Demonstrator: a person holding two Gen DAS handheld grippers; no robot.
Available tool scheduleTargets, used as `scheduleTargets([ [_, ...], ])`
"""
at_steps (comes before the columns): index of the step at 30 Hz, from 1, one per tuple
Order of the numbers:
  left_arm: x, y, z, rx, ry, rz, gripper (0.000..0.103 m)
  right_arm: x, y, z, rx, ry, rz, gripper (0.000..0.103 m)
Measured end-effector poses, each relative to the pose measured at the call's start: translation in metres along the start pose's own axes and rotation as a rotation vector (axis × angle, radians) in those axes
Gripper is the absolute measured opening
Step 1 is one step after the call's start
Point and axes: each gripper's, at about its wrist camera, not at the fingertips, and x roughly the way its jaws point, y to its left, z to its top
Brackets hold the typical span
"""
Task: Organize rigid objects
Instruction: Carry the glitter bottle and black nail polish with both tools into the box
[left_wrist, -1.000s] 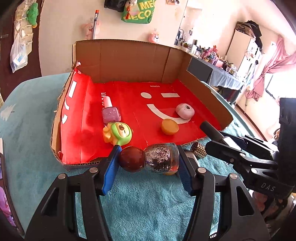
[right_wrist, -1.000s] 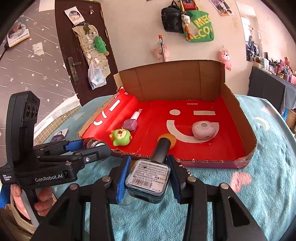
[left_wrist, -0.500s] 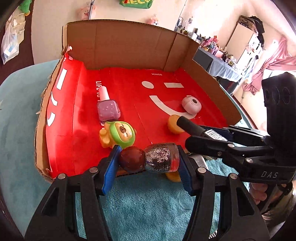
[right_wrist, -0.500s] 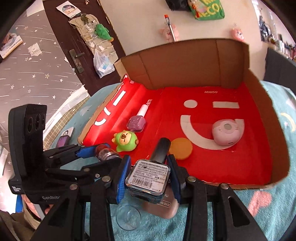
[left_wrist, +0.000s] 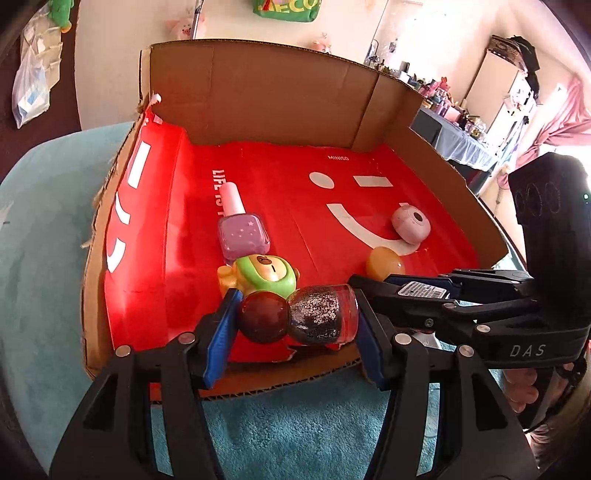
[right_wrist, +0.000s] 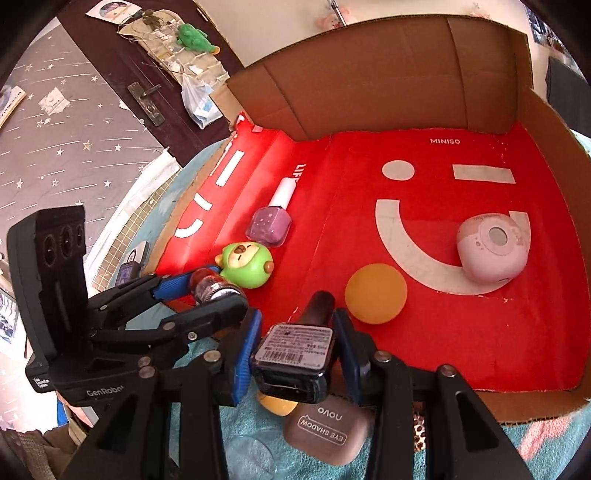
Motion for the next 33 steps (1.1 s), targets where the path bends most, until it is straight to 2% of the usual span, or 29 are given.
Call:
scheduleTargets([
  [4, 0.001, 0.001, 0.003, 0.002, -0.008, 0.012, 0.056, 0.002, -0.005, 0.002, 0.016, 0.001, 0.003, 0.043],
  [10, 0.003, -0.009, -0.002, 0.025, 0.039, -0.073, 0.056, 0.005, -0.016, 0.005, 0.039, -0.009, -0.054, 0.042],
  [21, 0.006, -0.012, 0.002, 0.030, 0.046, -0.112, 0.056, 0.002, -0.029, 0.006, 0.064, -0.022, -0.085, 0.042],
  [29, 0.006, -0.008, 0.001, 0.015, 0.076, -0.217, 0.056, 0.000, -0.029, 0.005, 0.065, -0.023, -0.071, 0.042],
  [33, 0.014, -0.009, 0.004, 0.013, 0.087, -0.193, 0.056, 0.000, -0.029, 0.006, 0.060, -0.024, -0.066, 0.042],
])
